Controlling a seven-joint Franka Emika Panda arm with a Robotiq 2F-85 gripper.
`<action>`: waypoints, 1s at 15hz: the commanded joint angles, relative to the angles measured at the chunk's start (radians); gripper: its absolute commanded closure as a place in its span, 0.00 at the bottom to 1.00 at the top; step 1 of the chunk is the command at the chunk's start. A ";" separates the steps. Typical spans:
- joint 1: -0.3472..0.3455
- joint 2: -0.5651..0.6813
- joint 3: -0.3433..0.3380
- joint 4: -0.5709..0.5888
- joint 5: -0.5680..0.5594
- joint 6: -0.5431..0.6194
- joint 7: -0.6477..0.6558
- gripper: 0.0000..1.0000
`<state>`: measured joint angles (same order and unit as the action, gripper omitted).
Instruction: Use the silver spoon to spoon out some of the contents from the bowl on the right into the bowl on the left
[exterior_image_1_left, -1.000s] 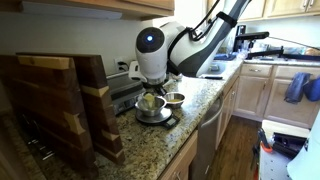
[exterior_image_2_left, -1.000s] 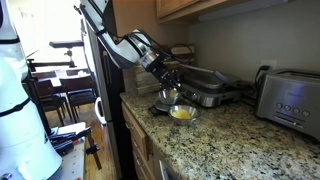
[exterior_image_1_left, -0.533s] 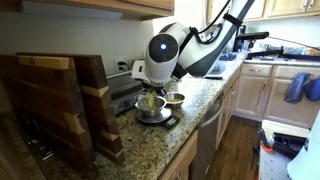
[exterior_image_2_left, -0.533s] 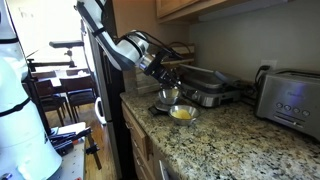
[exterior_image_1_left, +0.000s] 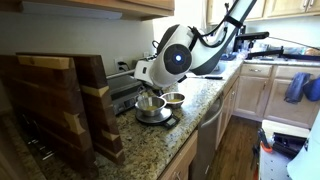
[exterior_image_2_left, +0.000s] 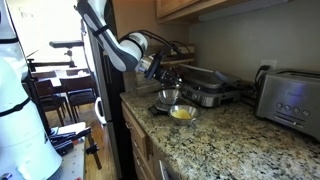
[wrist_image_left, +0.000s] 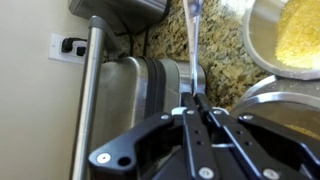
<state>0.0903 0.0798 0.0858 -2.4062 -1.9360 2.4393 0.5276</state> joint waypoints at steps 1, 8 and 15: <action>-0.007 -0.059 0.011 -0.065 -0.146 -0.003 0.157 0.97; -0.011 -0.080 0.015 -0.117 -0.358 -0.018 0.359 0.97; -0.022 -0.094 -0.006 -0.096 -0.236 0.043 0.272 0.97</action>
<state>0.0876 0.0491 0.0867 -2.4799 -2.2346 2.4391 0.8479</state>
